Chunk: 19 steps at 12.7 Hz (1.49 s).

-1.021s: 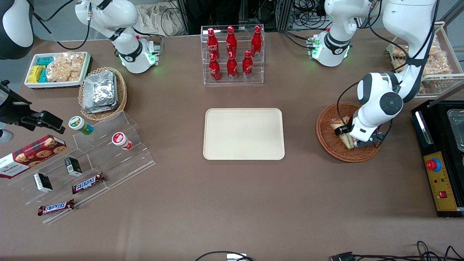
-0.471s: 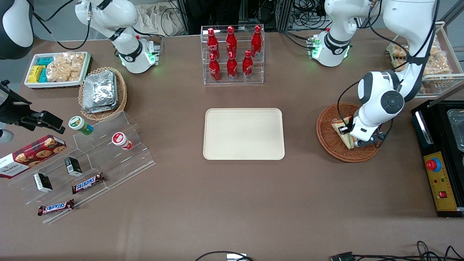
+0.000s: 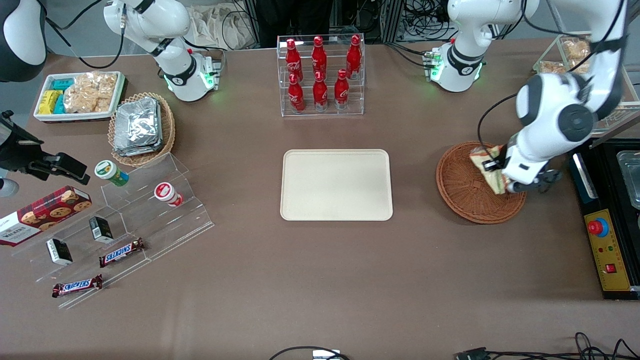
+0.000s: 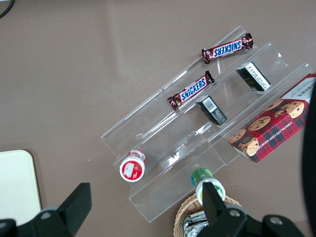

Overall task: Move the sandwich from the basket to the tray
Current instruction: 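Lift the sandwich up out of the basket with the left gripper, then carry the sandwich over the white tray with the left gripper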

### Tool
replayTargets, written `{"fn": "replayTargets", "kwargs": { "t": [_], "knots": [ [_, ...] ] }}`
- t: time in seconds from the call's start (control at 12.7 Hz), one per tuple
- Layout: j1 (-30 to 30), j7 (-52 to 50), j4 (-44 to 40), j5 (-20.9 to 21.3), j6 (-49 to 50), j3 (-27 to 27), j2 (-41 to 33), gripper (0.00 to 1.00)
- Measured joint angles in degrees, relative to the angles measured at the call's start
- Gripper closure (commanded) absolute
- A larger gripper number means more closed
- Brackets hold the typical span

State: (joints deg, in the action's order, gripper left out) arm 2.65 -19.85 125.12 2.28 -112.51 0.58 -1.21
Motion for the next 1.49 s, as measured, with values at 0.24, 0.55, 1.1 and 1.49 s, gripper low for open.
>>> {"fn": "replayTargets", "kwargs": {
  "t": [0.24,0.55,1.1,1.49],
  "knots": [
    [0.0,2.42,-16.47,-0.05,17.61,0.02,0.24,1.0],
    [0.24,3.46,-33.3,-1.21,29.72,3.88,5.82,1.0],
    [3.94,-18.14,-43.58,-4.39,30.52,18.45,14.58,1.0],
    [10.72,-24.79,-43.98,-3.36,25.63,20.38,22.32,1.0]
  ]
}}
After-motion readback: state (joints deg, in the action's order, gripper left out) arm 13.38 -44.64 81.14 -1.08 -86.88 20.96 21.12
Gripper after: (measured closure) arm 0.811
